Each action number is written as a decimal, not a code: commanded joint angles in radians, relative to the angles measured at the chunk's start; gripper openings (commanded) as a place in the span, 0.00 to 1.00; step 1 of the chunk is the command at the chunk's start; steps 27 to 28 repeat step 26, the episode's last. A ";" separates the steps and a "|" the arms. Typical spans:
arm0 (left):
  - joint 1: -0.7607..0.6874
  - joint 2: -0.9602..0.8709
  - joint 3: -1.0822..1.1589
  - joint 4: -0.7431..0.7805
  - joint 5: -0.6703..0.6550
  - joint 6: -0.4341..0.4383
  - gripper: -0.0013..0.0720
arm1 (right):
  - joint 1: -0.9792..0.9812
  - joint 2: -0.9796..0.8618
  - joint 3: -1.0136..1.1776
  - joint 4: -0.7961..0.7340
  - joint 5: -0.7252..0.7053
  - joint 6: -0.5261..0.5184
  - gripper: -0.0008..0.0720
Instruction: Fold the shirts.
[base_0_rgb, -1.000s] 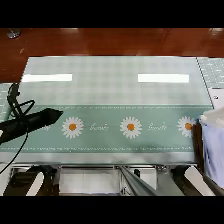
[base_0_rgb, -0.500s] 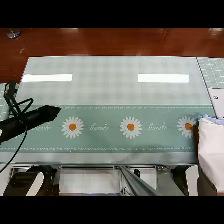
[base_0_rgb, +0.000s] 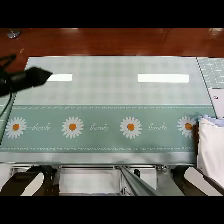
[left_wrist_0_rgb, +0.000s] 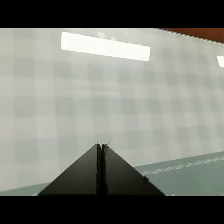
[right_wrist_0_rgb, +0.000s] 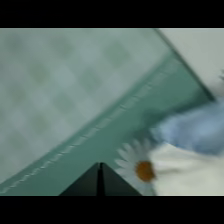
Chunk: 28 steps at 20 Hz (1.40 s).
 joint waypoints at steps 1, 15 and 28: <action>-0.107 -0.235 0.337 0.062 -0.175 -0.009 0.04 | 0.404 -0.155 0.057 0.079 -0.214 -0.056 0.04; -0.107 -0.436 0.224 0.412 -0.270 -0.193 0.04 | 0.794 -0.436 -0.195 -0.261 -0.318 0.040 0.04; -0.110 -0.439 0.224 0.412 -0.268 -0.193 0.04 | 0.793 -0.436 -0.195 -0.262 -0.318 0.040 0.04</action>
